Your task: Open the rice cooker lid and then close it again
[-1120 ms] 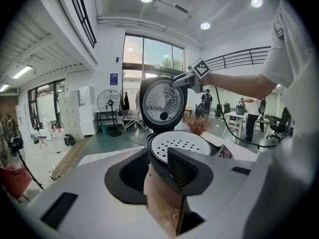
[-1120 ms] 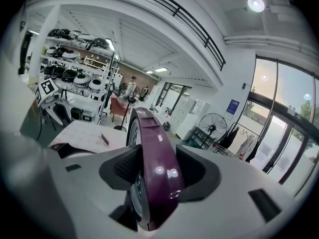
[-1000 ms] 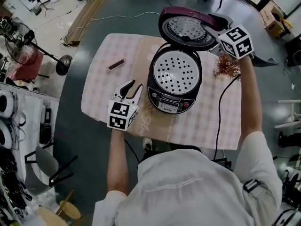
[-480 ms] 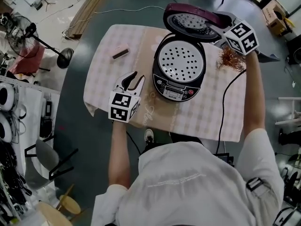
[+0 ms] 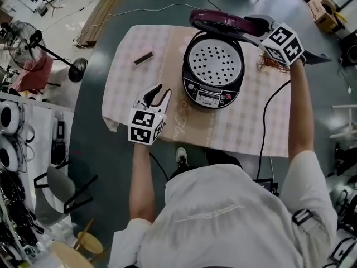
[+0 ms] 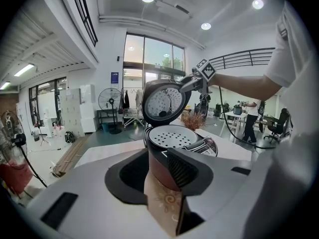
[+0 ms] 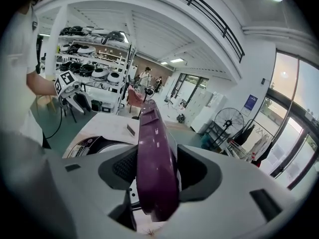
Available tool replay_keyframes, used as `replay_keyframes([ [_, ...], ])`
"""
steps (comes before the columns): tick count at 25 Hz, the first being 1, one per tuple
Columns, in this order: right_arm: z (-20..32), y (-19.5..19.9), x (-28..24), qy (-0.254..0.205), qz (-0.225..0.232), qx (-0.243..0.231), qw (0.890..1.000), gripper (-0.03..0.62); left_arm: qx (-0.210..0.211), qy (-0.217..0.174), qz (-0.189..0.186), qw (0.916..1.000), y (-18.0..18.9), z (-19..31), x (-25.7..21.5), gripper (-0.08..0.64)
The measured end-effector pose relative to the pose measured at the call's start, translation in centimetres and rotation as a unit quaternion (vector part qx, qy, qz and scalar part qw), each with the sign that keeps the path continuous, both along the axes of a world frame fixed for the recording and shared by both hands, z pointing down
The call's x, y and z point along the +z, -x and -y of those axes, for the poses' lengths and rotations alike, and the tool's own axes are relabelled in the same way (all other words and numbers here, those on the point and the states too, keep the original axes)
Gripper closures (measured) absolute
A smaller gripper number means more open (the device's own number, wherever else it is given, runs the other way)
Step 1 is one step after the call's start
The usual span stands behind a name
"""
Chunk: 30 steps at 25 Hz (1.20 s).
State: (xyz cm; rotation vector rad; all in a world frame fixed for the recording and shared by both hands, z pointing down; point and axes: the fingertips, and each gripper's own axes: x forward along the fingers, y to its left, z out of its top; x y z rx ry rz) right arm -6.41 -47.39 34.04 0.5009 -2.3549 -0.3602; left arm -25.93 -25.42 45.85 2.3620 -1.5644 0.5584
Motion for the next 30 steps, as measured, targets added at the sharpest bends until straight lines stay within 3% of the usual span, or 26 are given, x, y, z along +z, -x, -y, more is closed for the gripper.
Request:
replay_keyframes([
  [12,-5.3,0.5,3.1,0.01,-0.028,-0.016,0.999,0.32,0.035,0.015,0.005,0.9993,-1.1,-2.4,1.2,0.431],
  [24,-10.6,0.9,7.7,0.06,0.001,-0.005,0.998,0.308,0.079,0.034,0.007,0.9963,-3.2,-4.2,4.0,0.431],
  [30,-11.8,1.0,9.2,0.063,0.011,0.008,0.998,0.315,0.08,0.042,0.003,0.9959,-2.9,-4.9,5.2,0.431],
])
